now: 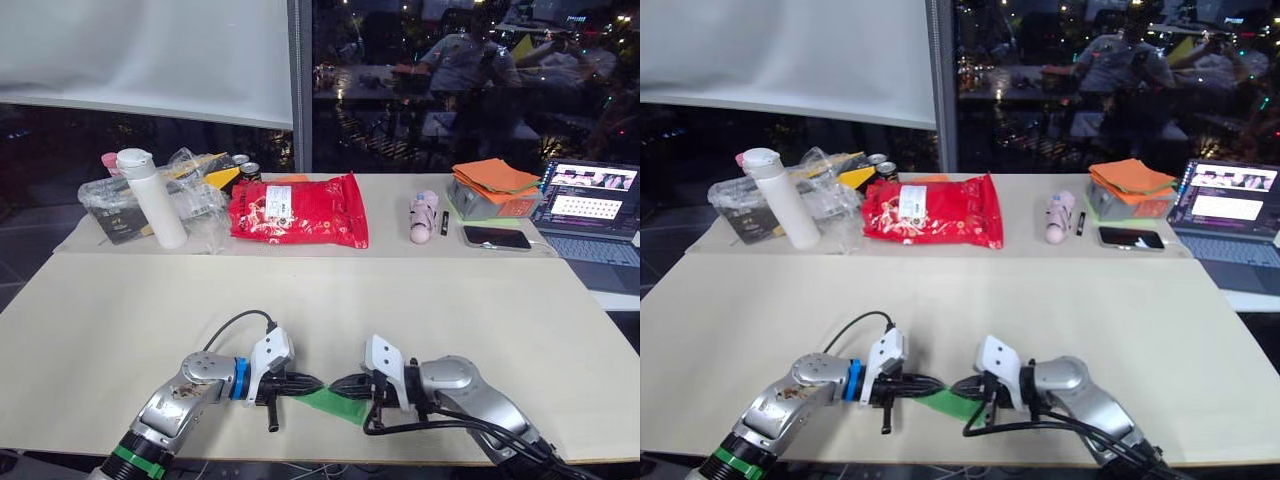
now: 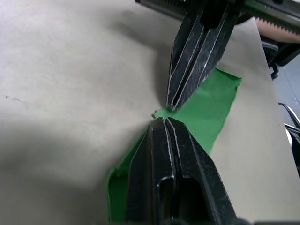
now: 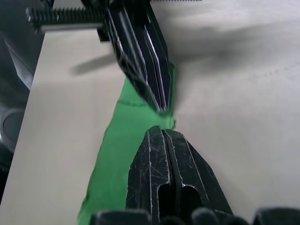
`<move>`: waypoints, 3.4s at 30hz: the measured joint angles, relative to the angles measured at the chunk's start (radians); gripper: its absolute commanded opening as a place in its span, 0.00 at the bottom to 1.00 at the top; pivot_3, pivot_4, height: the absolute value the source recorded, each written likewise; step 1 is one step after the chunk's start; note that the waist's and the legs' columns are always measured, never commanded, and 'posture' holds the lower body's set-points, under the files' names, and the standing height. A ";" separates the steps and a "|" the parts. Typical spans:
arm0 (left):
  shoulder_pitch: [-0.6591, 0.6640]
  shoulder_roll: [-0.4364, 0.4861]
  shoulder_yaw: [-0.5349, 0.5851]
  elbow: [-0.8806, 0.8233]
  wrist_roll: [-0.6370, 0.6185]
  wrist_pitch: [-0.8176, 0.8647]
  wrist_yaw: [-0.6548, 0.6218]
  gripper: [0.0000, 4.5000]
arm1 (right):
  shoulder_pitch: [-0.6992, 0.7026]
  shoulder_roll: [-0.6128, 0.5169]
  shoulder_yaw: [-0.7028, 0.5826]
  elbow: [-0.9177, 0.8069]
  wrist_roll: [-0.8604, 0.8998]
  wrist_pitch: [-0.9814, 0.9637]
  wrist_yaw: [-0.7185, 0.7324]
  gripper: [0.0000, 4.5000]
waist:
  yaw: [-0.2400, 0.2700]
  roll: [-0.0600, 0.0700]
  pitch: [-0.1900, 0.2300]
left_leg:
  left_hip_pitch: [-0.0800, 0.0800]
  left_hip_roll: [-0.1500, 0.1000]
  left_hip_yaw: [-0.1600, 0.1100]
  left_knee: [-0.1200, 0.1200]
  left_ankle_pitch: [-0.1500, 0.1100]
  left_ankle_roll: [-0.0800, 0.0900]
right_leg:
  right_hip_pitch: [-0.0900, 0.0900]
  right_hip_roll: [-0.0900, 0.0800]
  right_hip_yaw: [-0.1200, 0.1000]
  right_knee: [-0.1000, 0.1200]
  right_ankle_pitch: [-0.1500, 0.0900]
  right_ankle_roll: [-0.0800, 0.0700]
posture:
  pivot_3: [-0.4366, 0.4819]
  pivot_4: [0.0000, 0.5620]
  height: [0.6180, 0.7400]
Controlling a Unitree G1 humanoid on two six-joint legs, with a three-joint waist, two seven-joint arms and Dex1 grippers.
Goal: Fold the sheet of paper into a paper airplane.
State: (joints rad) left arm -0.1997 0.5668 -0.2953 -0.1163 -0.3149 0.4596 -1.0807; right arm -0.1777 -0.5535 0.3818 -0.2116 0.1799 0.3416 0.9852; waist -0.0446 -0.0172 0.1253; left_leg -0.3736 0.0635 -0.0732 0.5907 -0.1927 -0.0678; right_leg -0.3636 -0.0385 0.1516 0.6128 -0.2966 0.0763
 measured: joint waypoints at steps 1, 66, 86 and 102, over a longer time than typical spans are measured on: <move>-0.001 0.002 0.000 0.001 0.000 0.000 -0.001 0.00 | 0.007 -0.006 -0.003 -0.005 0.000 -0.004 0.001 0.00 | 0.000 0.000 0.000 | 0.000 0.000 0.000 0.000 0.000 0.000 | 0.000 0.000 0.000 0.000 0.000 0.000 | 0.48 0.27 0.88; -0.082 0.169 0.228 -0.203 -0.273 0.228 -0.068 0.00 | 0.013 -0.332 -0.301 -0.442 0.513 0.367 0.065 0.00 | -0.004 -0.003 0.006 | -0.009 0.001 -0.001 0.000 0.000 0.000 | -0.007 0.000 0.000 0.000 0.002 0.002 | 0.48 0.27 0.88; 0.149 0.310 0.334 -0.317 -0.250 0.220 -0.019 0.00 | -0.254 -0.098 -0.018 -0.096 0.236 0.503 -0.190 0.00 | -0.004 -0.006 0.009 | -0.010 0.001 0.001 0.000 0.000 0.000 | -0.012 0.000 0.000 0.000 0.003 0.001 | 0.48 0.27 0.88; 0.117 0.354 0.336 -0.307 -0.220 0.198 -0.007 0.00 | -0.444 -0.093 -0.015 -0.298 0.390 0.815 -0.185 0.19 | 0.000 -0.003 0.009 | -0.011 0.002 0.000 -0.001 0.000 0.000 | -0.013 0.000 -0.001 0.000 0.002 -0.001 | 0.48 0.27 0.88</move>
State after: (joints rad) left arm -0.0831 0.9210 0.0412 -0.4235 -0.5347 0.6576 -1.0875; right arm -0.6220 -0.6467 0.3671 -0.5092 0.5695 1.1564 0.8002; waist -0.0447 -0.0202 0.1345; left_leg -0.3844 0.0651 -0.0727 0.5896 -0.1926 -0.0677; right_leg -0.3767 -0.0386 0.1505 0.6129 -0.2943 0.0753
